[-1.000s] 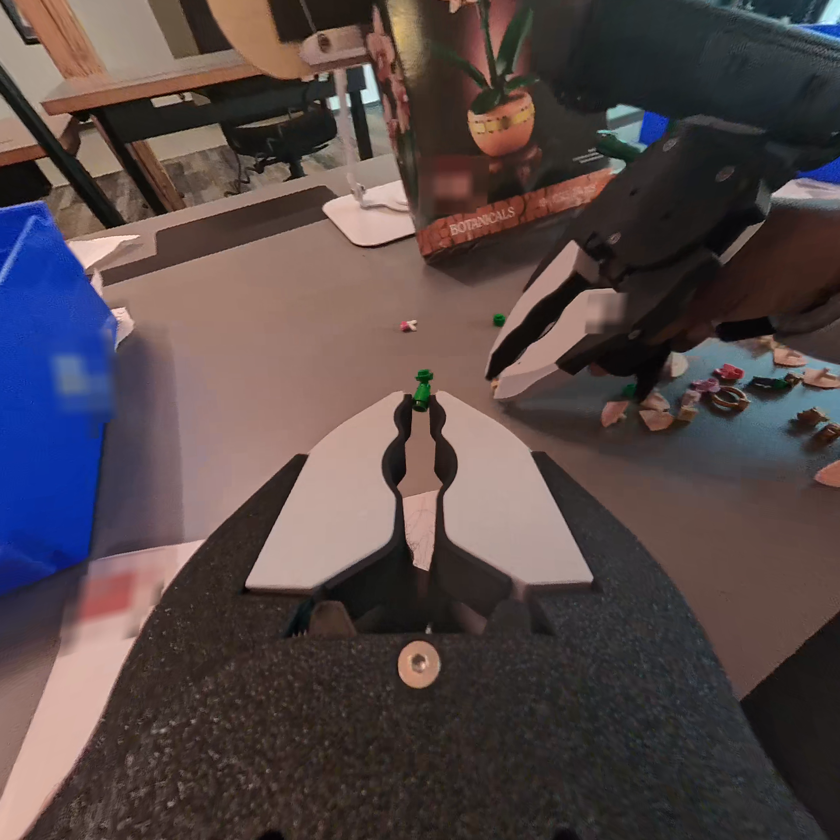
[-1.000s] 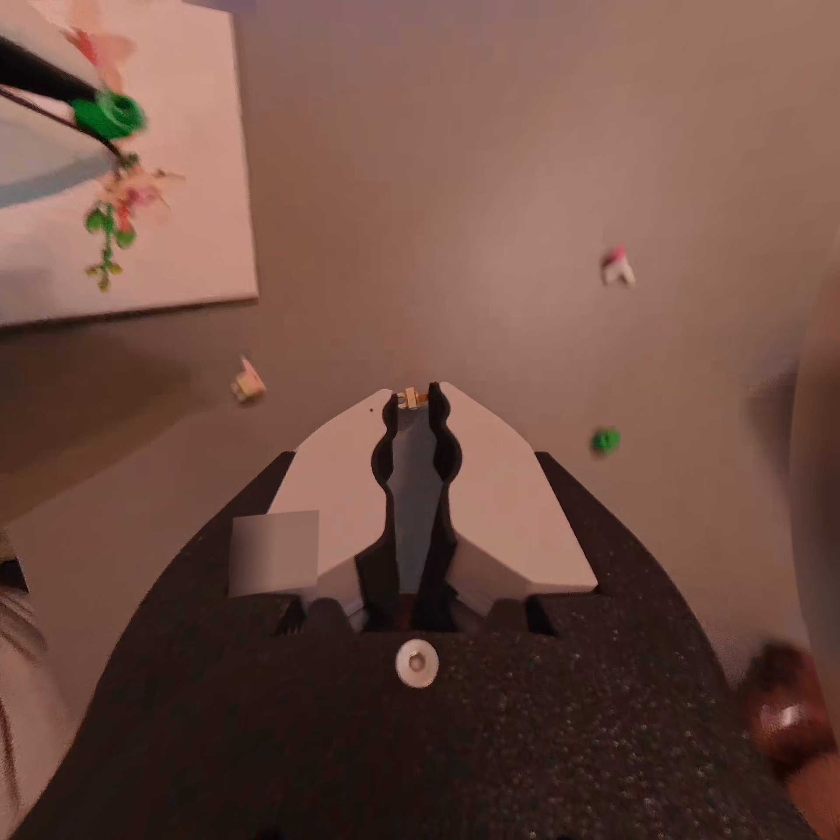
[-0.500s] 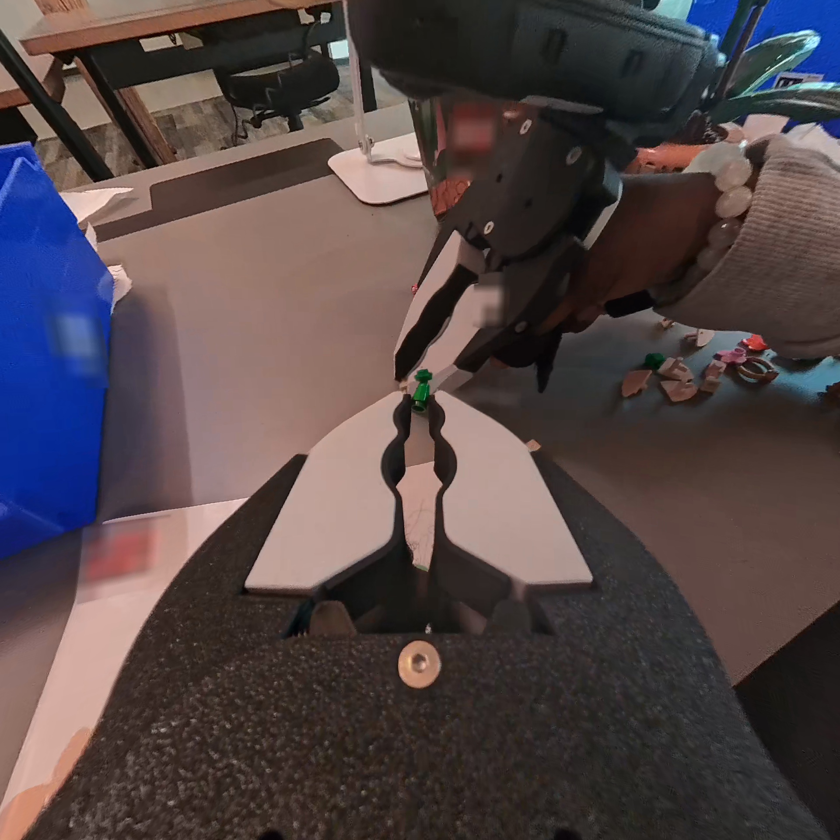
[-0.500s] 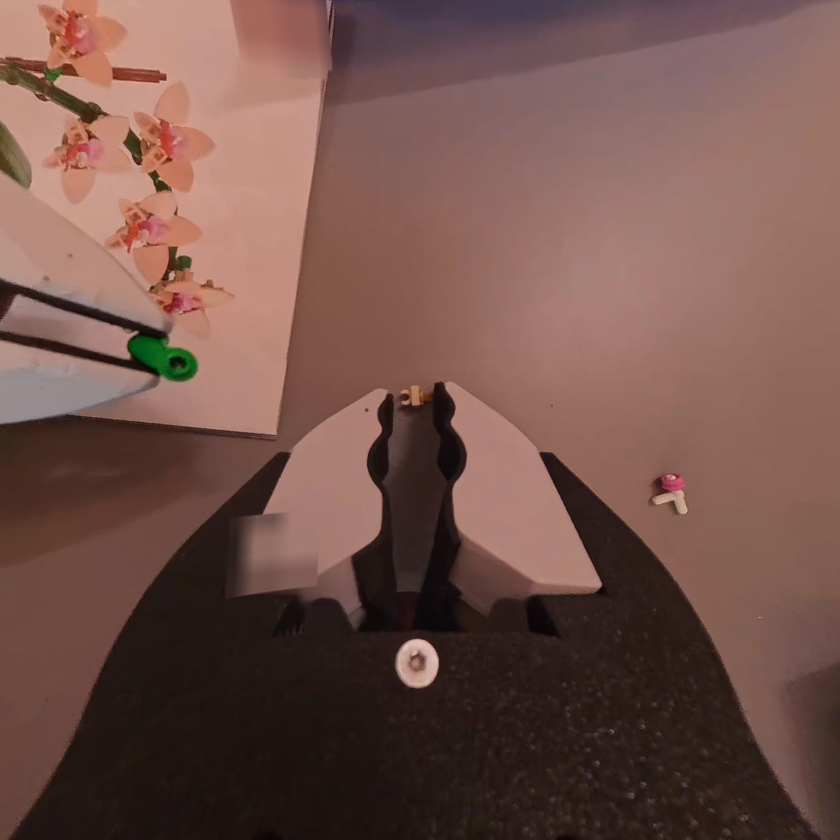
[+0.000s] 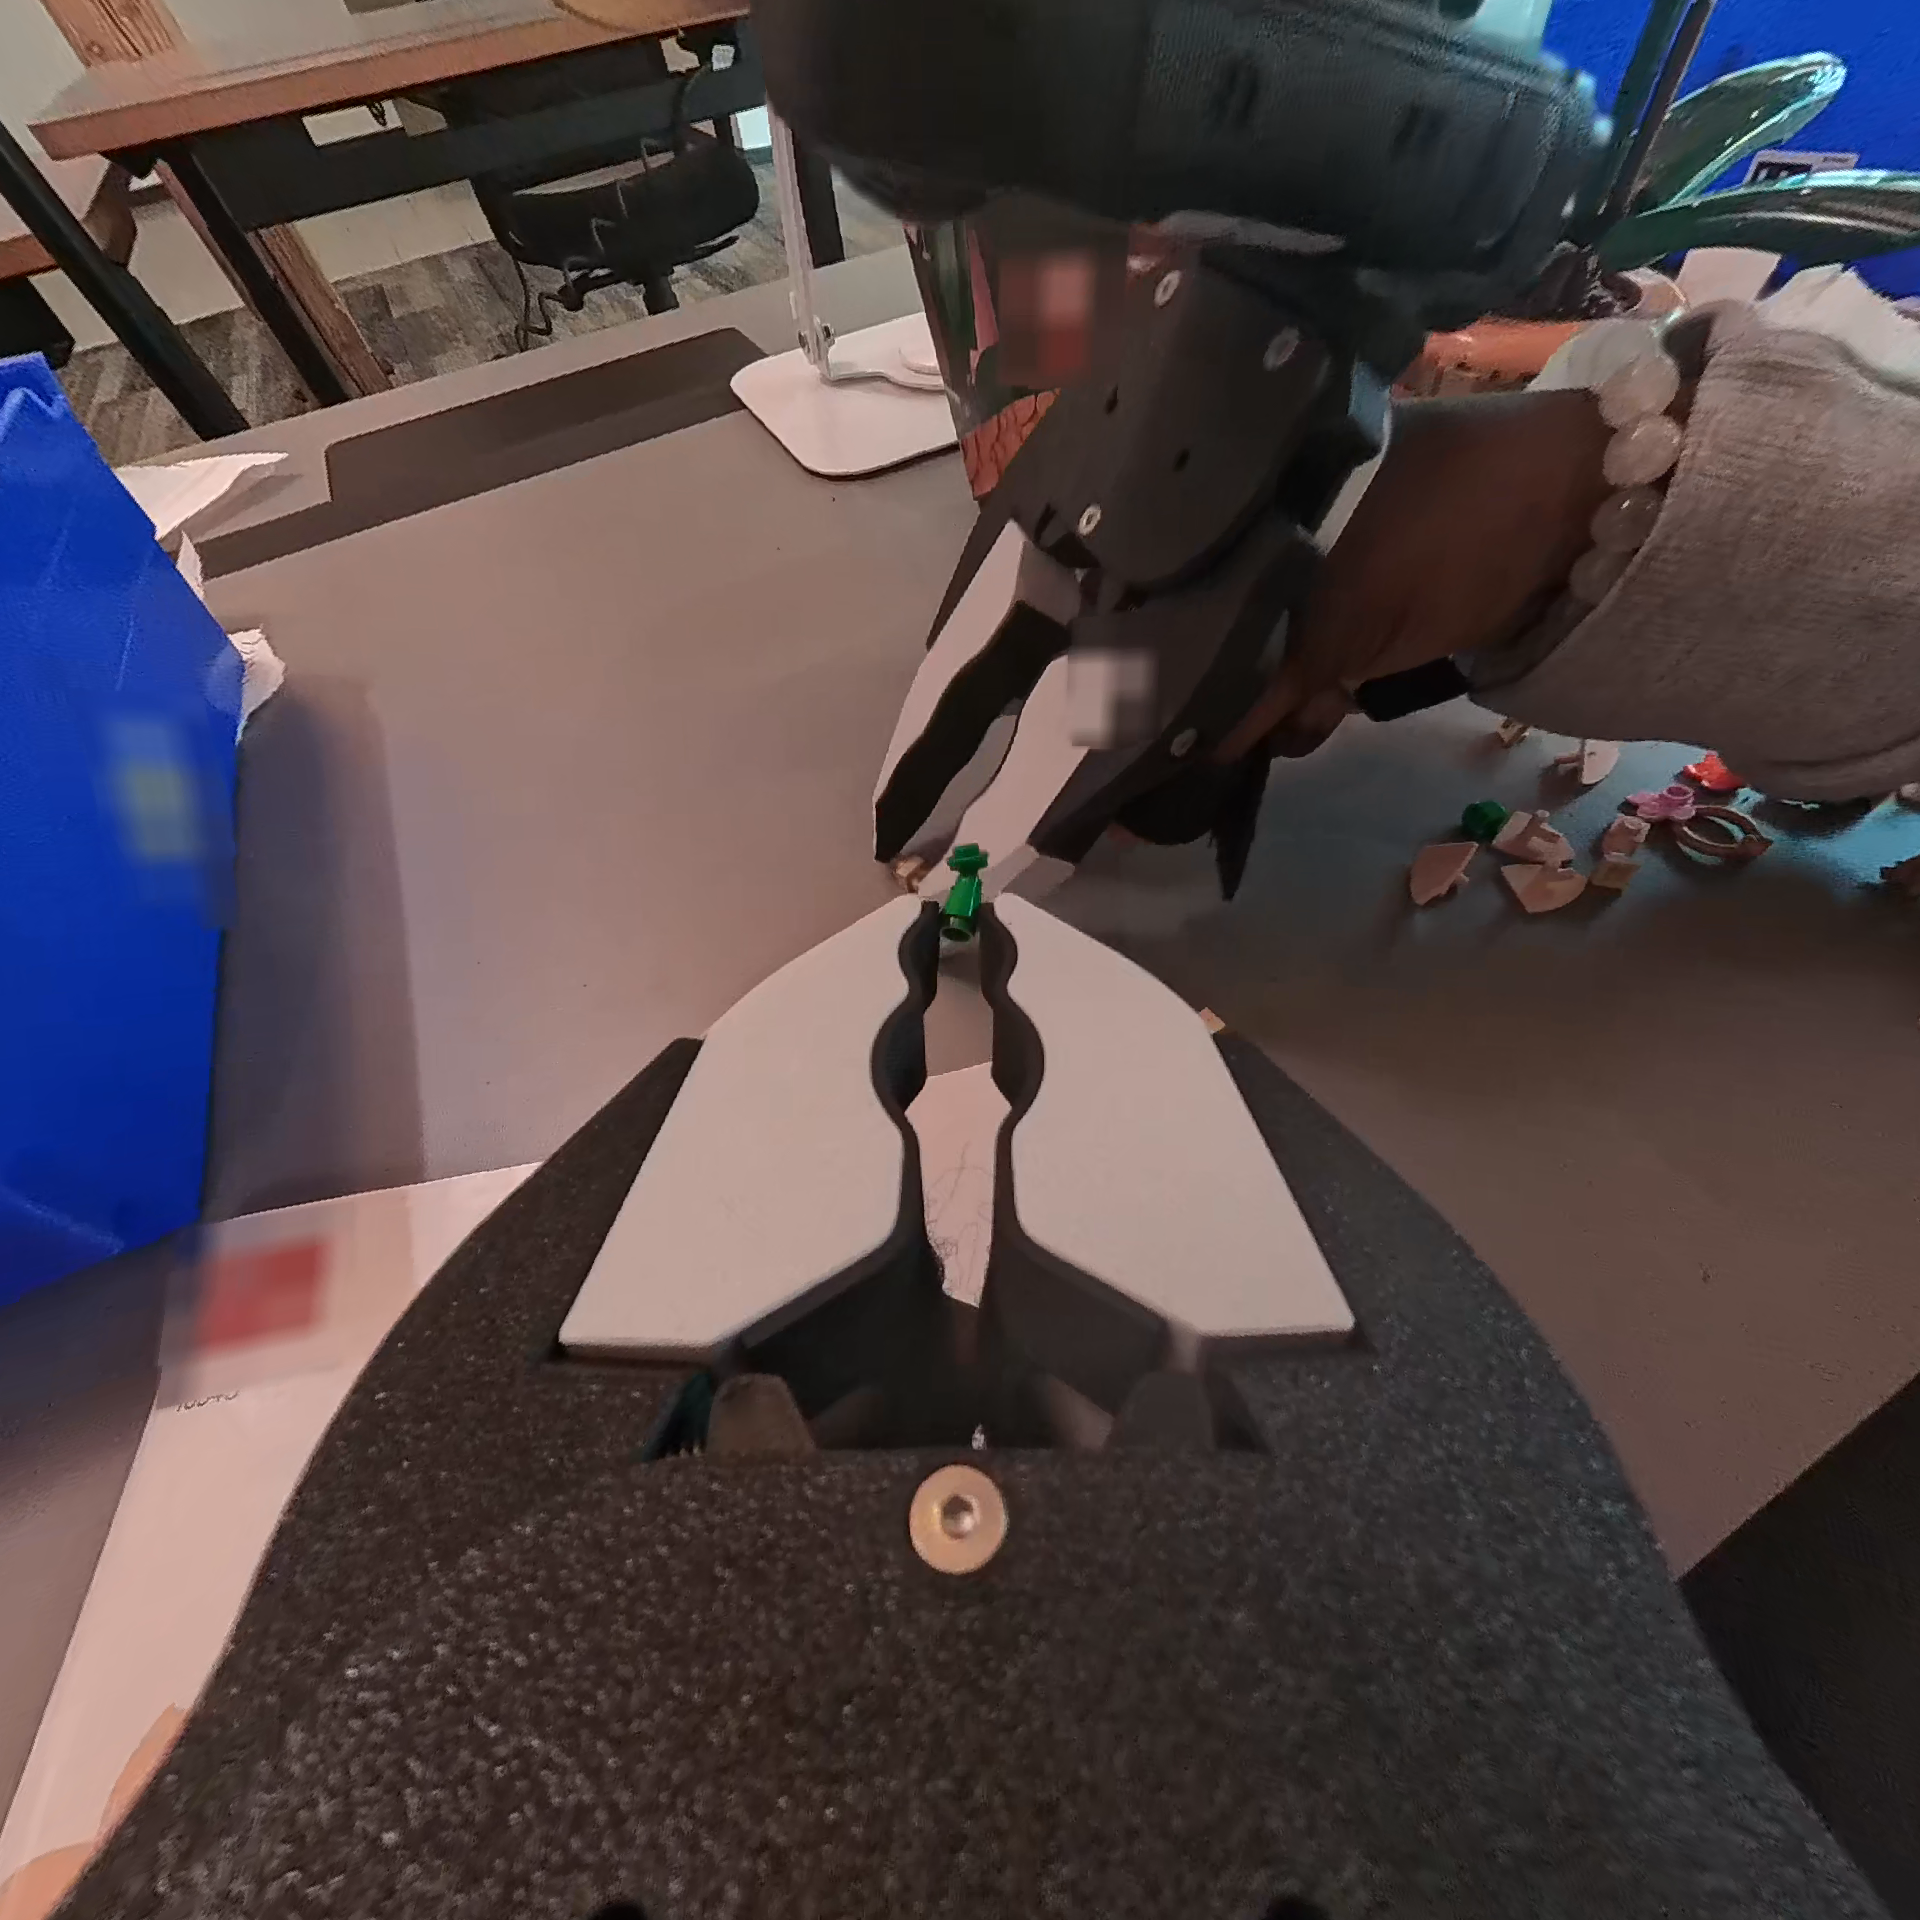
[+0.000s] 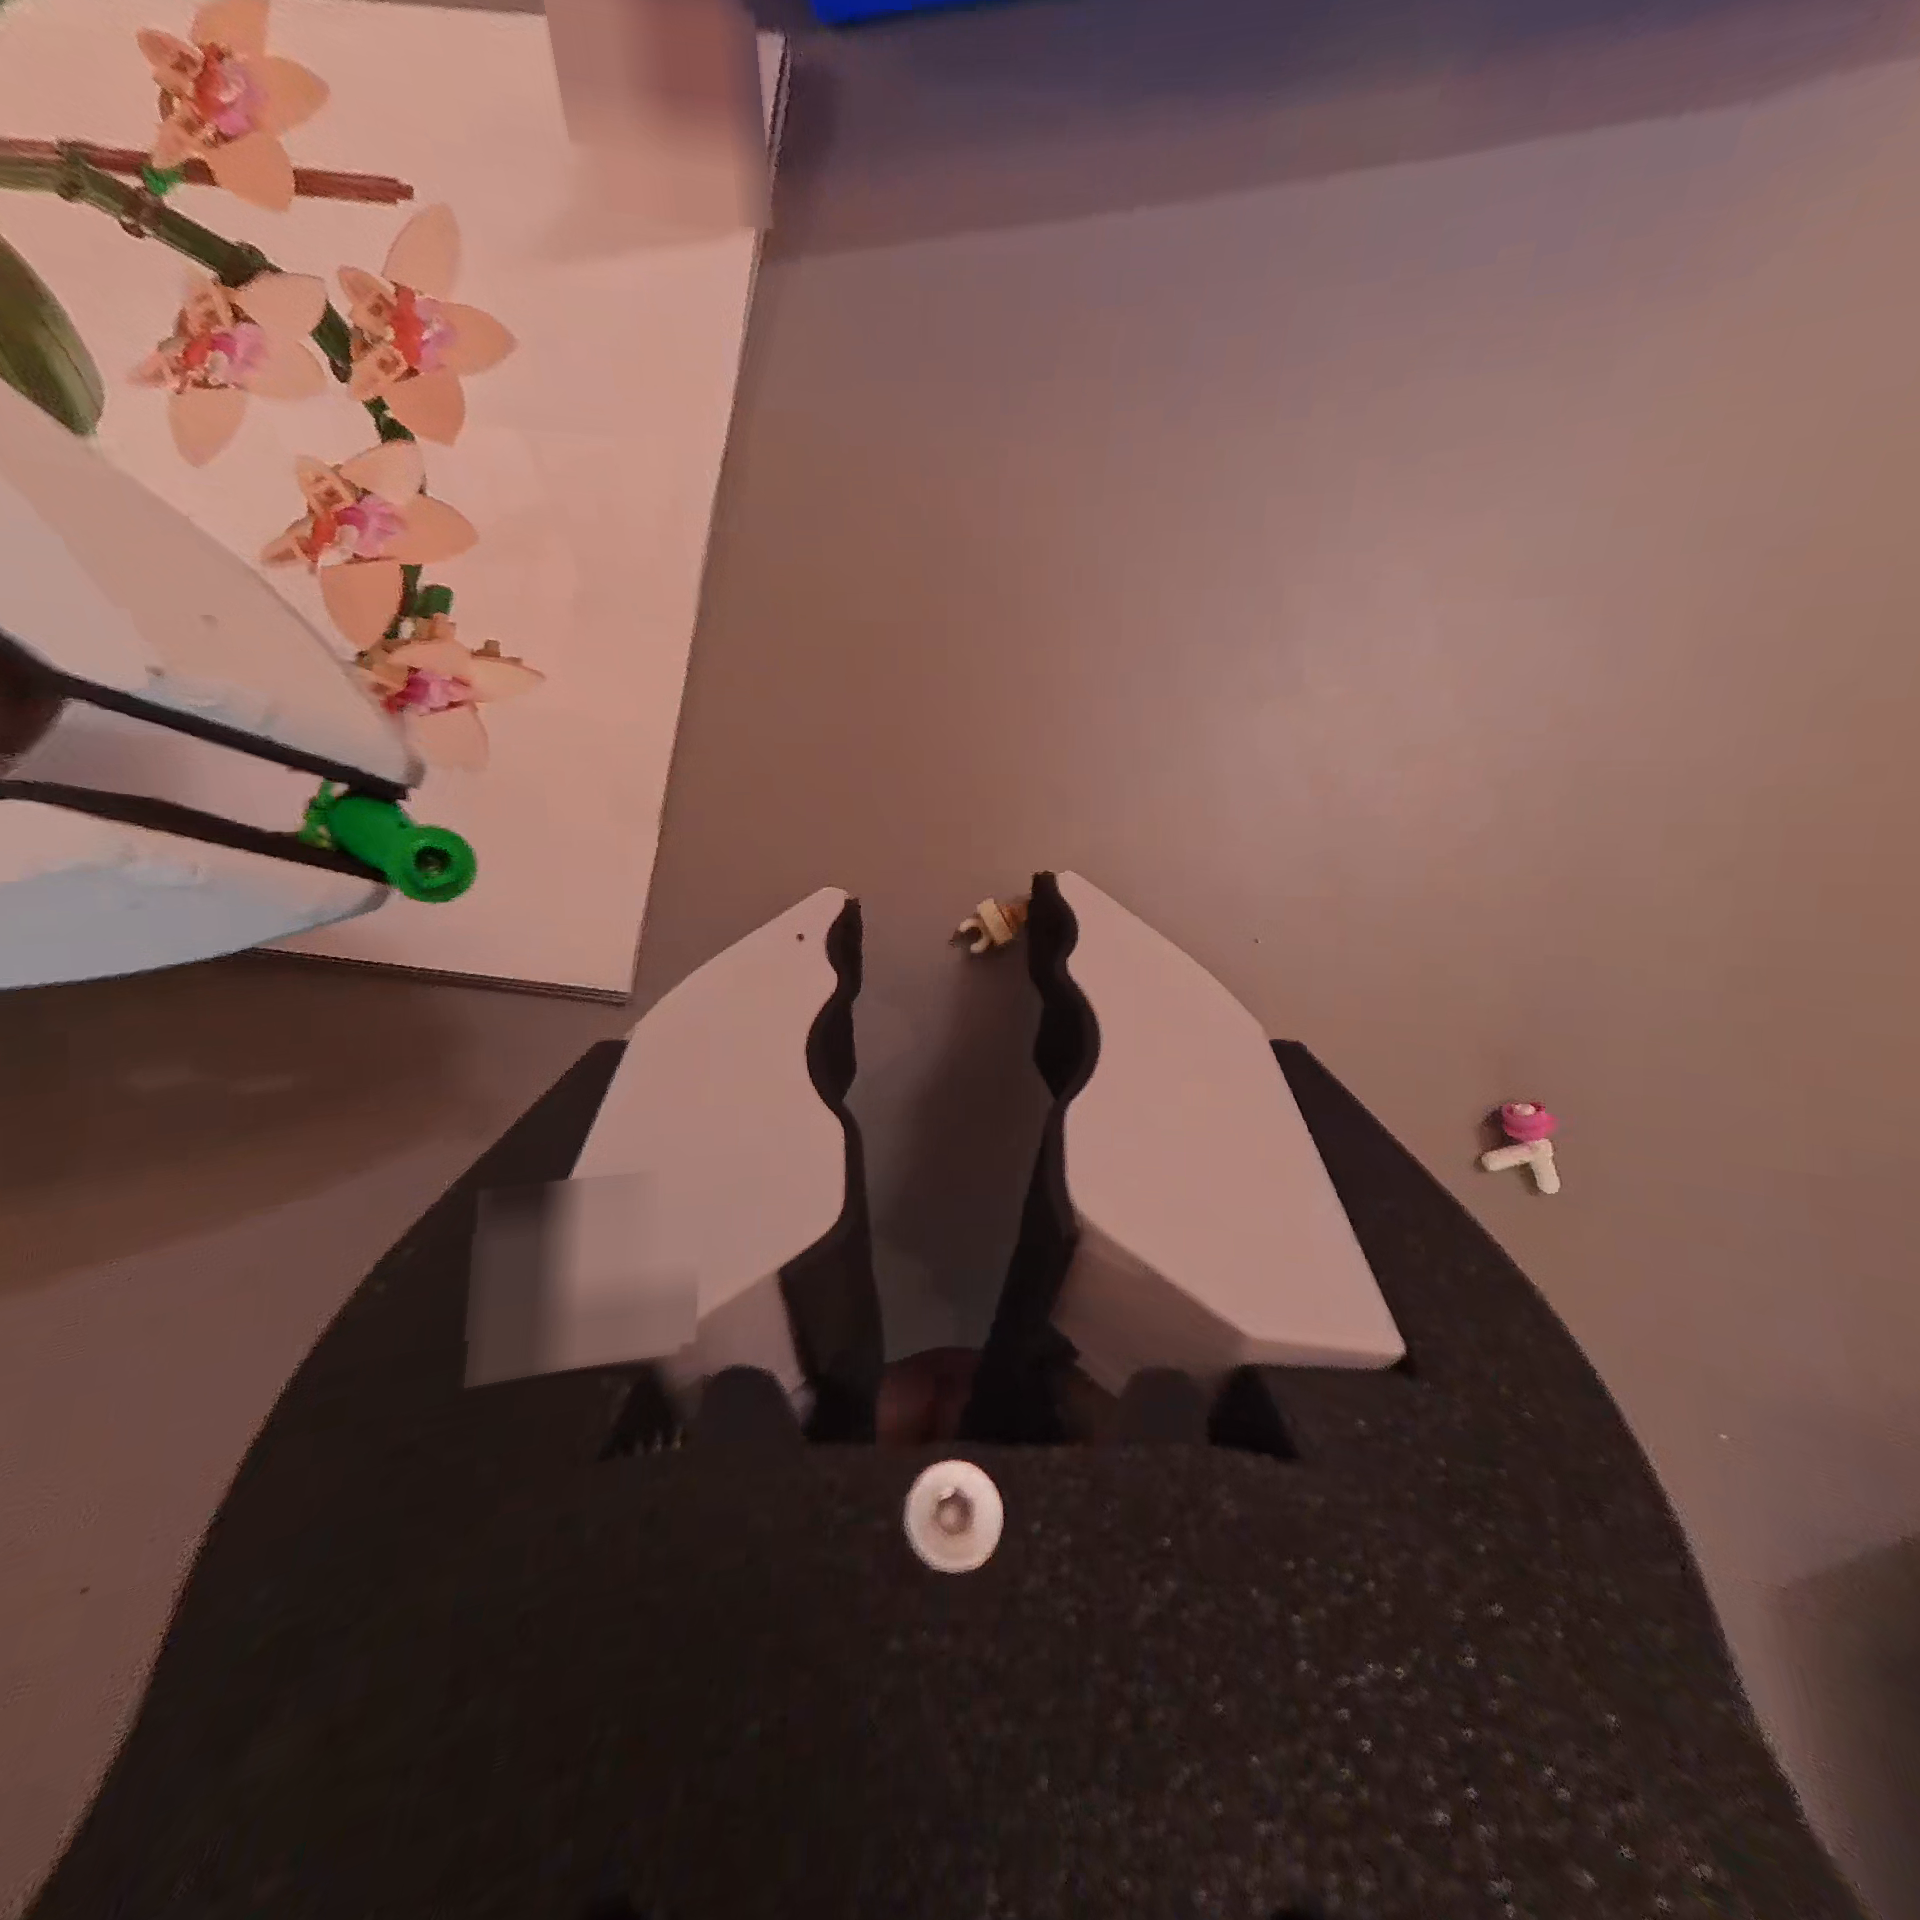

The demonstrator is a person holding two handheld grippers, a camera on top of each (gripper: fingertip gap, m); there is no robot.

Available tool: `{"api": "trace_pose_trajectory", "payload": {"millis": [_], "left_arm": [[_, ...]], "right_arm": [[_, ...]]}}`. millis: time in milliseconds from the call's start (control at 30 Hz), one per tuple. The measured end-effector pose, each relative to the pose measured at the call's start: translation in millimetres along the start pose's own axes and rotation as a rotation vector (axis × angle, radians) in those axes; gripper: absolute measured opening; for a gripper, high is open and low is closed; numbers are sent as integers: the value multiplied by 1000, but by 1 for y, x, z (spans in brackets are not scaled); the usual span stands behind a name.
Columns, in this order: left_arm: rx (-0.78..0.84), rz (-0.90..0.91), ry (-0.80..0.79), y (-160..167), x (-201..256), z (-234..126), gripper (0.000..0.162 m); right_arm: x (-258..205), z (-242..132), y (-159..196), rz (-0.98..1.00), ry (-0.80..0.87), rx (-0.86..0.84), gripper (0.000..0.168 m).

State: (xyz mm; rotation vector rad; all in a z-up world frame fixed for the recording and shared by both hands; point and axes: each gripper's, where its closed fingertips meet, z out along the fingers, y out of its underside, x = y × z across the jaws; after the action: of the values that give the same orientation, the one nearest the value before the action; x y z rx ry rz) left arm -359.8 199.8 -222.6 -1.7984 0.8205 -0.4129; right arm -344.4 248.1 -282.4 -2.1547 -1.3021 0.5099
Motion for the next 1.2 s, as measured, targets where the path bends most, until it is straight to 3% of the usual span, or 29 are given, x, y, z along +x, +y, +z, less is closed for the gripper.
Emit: {"api": "trace_pose_trajectory", "payload": {"millis": [167,267,367,533,833,1200], "left_arm": [[5,6,4,-1,1,0,7],[0,4,1,1,0,2,7],[4,11,11,2,1,4,7],[88,36,140,-7,23,5,7],[229,375,266,-33,90,6,7],[200,566,384,-42,145,10,6]], "right_arm": [[3,2,-2,-1,10,7,41],[8,-5,-6,-1,56,36,38],[3,-26,-16,31,91,154,27],[-40,-77,-16,119,-48,412,18],[-65,-126,34,330,-112,536,18],[-77,-159,70,242,-84,550,14]]}}
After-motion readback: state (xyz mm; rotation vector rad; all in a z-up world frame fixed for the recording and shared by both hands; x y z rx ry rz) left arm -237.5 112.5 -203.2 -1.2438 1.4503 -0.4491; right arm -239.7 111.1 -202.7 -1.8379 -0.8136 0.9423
